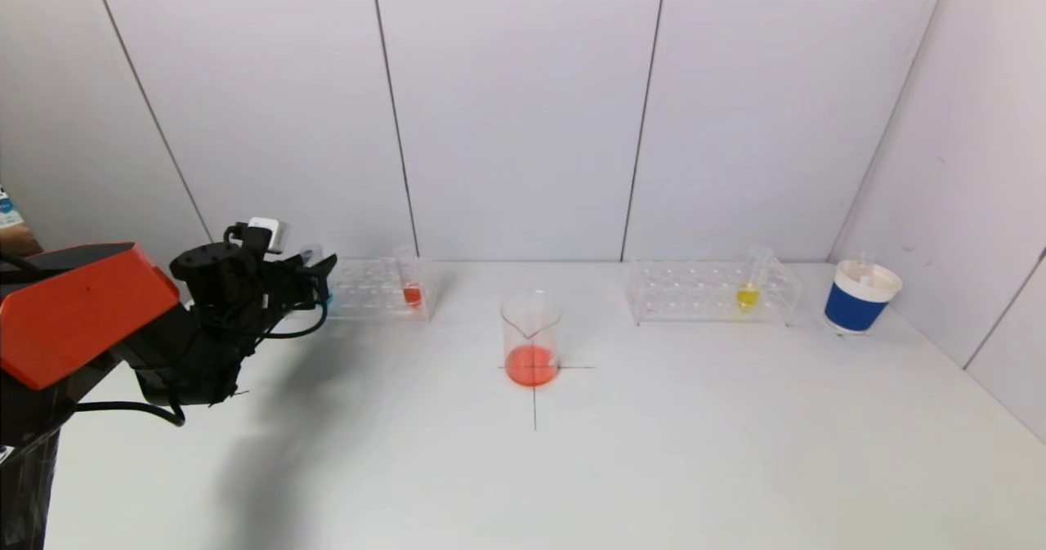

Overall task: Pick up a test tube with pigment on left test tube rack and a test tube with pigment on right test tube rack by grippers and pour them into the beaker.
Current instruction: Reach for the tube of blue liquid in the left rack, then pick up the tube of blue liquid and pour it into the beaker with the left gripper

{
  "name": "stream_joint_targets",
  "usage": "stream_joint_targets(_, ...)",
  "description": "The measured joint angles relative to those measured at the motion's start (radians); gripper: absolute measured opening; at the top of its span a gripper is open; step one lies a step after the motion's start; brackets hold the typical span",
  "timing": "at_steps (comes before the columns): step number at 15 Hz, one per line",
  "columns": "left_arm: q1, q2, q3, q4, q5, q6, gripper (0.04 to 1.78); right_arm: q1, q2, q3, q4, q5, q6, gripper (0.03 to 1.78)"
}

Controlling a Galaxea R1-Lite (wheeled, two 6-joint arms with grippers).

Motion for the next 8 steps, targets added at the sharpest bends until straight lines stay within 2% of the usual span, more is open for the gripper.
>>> stream_joint_targets(1,0.0,0.001,-0.001,0.001,0.0,0.0,0.5,0.0,0.0,0.0,0.0,0.0,0.0,1.76)
stream_joint_targets(2,0.0,0.001,-0.002,0.0,0.0,0.0,0.46,0.0,0.0,0.0,0.0,0.0,0.0,1.76)
stream_joint_targets(8,0.0,0.002,-0.004,0.001,0.0,0.001,0.45,0.0,0.0,0.0,0.0,0.0,0.0,1.76)
